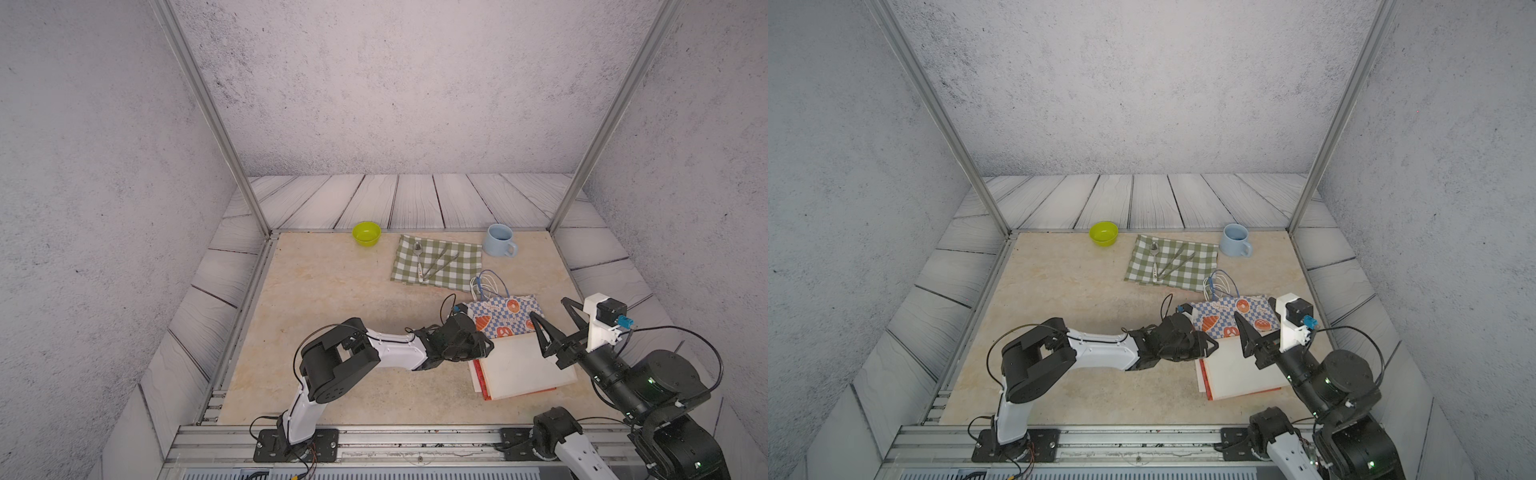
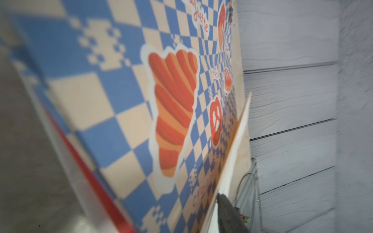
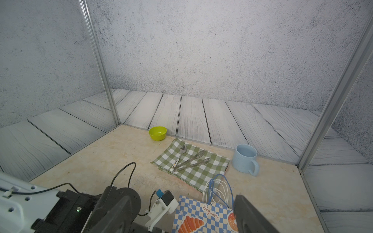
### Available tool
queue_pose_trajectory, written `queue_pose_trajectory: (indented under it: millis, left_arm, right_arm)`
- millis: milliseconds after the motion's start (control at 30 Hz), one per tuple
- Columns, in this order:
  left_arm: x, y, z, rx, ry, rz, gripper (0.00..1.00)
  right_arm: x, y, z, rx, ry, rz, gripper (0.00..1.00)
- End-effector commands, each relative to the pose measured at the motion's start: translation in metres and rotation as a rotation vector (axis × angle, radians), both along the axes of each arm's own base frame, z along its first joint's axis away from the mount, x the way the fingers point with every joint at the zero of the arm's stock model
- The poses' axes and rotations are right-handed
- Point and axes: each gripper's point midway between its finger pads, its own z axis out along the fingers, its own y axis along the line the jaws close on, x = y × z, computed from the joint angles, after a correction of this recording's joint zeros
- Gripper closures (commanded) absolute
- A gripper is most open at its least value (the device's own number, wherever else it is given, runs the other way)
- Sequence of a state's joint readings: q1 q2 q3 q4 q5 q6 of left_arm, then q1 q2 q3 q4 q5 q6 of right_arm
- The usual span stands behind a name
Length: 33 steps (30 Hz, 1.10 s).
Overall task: Put away the paper bag
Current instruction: Place the paper bag at the center of the board, then reset both arms
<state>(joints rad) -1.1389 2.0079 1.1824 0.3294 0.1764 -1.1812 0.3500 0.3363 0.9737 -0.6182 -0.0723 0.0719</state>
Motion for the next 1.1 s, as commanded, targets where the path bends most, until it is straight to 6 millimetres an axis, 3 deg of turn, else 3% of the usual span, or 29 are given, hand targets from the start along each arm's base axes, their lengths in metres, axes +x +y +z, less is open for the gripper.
queue_pose_trajectory:
  millis: [0, 67, 167, 267, 367, 533, 767, 900, 1067]
  left_arm:
    - [0.009, 0.021, 0.008, 0.077, -0.010, 0.061, 0.44]
    - [0.012, 0.027, 0.011, 0.096, -0.017, 0.078, 0.37]
    - [0.019, 0.040, 0.017, 0.140, -0.041, 0.120, 0.35]
    - [0.031, 0.066, 0.029, 0.220, -0.105, 0.205, 0.35]
    - [0.048, 0.104, 0.046, 0.326, -0.225, 0.317, 0.35]
    - [0.076, 0.186, 0.075, 0.548, -0.465, 0.478, 0.35]
    - [0.100, 0.333, 0.108, 0.861, -0.674, 0.670, 0.21]
    - [0.105, 0.414, 0.113, 0.956, -0.699, 0.748, 0.20]
    - [0.111, 0.485, 0.103, 1.019, -0.709, 0.777, 0.18]
  right_arm:
    - [0.003, -0.003, -0.001, 0.005, 0.004, -0.025, 0.19]
    - [0.004, -0.003, -0.003, 0.004, 0.008, -0.025, 0.19]
    - [0.006, -0.002, -0.004, 0.004, 0.012, -0.023, 0.19]
    - [0.008, -0.002, -0.005, 0.005, 0.016, -0.028, 0.19]
    - [0.013, -0.004, -0.009, 0.006, 0.030, -0.050, 0.19]
    - [0.031, -0.031, -0.042, 0.011, 0.153, -0.241, 0.18]
    - [0.075, -0.055, -0.099, -0.026, 0.213, -0.479, 0.11]
    - [0.110, -0.057, -0.139, -0.056, 0.216, -0.565, 0.08]
    - [0.149, -0.060, -0.191, -0.164, 0.230, -0.603, 0.01]
